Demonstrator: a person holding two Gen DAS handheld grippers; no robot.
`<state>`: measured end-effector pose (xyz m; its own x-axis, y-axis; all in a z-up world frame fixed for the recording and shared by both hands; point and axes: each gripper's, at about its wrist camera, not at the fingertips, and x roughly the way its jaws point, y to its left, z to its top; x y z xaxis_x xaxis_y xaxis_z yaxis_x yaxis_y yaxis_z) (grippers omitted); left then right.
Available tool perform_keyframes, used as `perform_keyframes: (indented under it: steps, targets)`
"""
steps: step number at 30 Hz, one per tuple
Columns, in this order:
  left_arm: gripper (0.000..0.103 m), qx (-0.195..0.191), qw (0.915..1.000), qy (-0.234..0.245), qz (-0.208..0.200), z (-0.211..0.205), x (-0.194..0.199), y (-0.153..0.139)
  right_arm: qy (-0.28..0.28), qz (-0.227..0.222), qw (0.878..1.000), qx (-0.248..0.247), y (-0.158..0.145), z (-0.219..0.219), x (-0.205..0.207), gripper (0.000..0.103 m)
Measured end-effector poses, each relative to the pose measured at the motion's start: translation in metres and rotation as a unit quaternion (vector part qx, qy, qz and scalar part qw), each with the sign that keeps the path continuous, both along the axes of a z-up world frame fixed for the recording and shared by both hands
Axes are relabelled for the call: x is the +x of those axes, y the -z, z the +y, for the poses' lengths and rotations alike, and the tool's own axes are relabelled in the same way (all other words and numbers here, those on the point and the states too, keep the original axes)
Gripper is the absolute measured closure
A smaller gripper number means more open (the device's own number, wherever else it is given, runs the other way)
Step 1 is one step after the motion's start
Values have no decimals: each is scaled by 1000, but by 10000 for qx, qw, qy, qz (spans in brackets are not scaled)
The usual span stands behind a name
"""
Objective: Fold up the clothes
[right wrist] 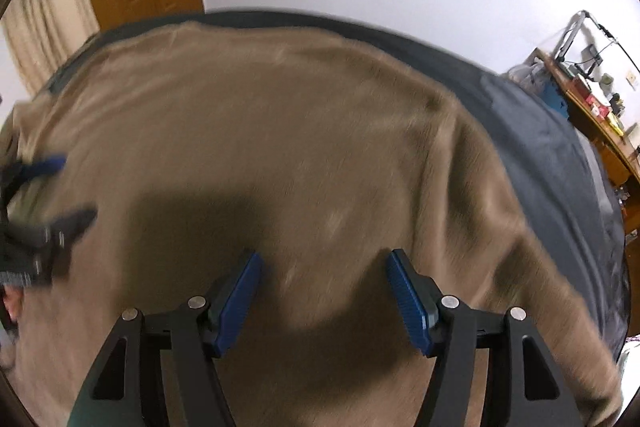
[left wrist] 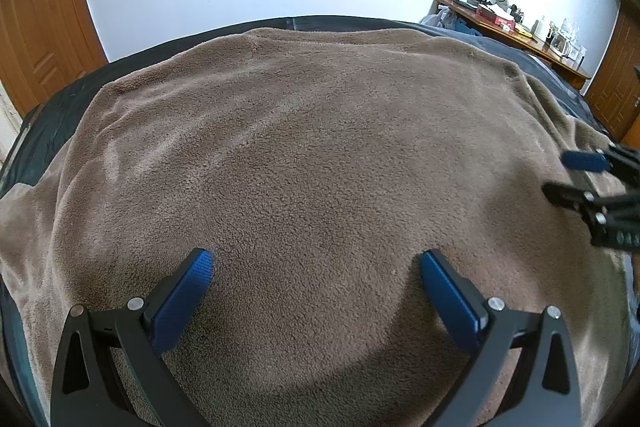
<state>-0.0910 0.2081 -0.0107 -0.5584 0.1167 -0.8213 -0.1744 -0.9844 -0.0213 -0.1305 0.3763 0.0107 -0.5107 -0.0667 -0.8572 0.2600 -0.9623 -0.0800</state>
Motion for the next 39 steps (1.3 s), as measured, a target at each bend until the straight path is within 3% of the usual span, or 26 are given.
perform_keyframes:
  steps: [4,8,14,22,25,33,39]
  targets:
    - [0,7,10000,0,-1,0,-1,1,297,52,9990,-344,-6,19,14,35]
    - [0,15,10000,2,-1,0,-1,1,716,332,9951,-597,-20,43,55,35]
    - [0,25,10000,9,0,-1,-1,1,1586,766,9837,-361,-34,93,142,35]
    - [0,11,10000,14,2,-1,-1,1,3305,971,9387,-94,-38,187,280,35]
    - [0,6,10000,11,3,-1,0,1,3648,1017,9253,-178,-35,209,316,35]
    - [0,11,10000,12,3,0,0,0,3362,786,9385,33,-7,199,310,36]
    - [0,13,10000,11,4,0,0,1,3299,824,9404,34,0,205,295,42]
